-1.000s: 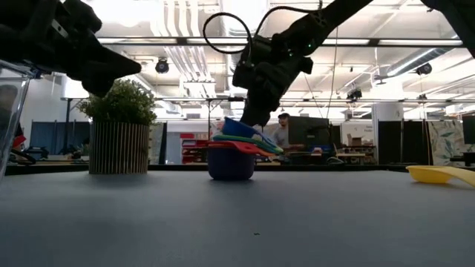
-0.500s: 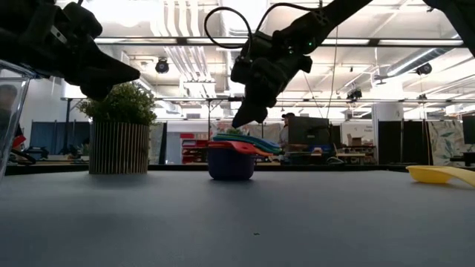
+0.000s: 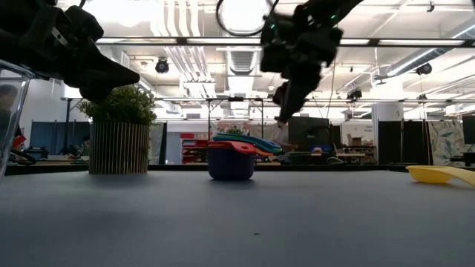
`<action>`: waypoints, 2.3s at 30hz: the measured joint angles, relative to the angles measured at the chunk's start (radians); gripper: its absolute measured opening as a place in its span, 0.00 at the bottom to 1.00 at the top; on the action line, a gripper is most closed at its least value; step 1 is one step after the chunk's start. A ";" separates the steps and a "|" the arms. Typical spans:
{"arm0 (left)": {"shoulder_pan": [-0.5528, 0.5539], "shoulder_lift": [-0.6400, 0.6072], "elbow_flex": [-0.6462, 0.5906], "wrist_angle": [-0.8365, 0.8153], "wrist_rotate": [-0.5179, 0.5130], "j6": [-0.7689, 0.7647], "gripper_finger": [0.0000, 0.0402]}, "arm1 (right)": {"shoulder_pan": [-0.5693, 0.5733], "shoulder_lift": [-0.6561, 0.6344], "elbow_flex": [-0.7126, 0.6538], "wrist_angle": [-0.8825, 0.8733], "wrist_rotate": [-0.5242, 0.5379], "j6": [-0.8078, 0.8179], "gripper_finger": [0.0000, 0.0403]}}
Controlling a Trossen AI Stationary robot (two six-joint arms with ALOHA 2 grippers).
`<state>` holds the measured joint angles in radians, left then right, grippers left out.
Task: Nest measuring cups in basket
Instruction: Stack the yellow measuring cup on top of the blue measuring cup
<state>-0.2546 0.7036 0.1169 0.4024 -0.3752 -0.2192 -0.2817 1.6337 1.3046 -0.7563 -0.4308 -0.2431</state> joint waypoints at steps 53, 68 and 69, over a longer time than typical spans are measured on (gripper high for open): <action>0.001 0.112 0.000 0.069 -0.037 -0.026 0.00 | 0.063 -0.341 -0.542 -0.222 0.296 0.433 0.37; 0.001 0.113 0.000 0.070 -0.037 -0.026 0.00 | 0.063 -0.203 -0.541 -0.211 0.301 0.414 0.23; 0.001 0.113 0.000 0.070 -0.037 -0.026 0.00 | 0.063 -0.206 -0.540 -0.211 0.301 0.414 0.19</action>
<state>-0.2535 0.8169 0.1169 0.4721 -0.4122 -0.2451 -0.2184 1.4279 0.7648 -0.9672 -0.1303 0.1707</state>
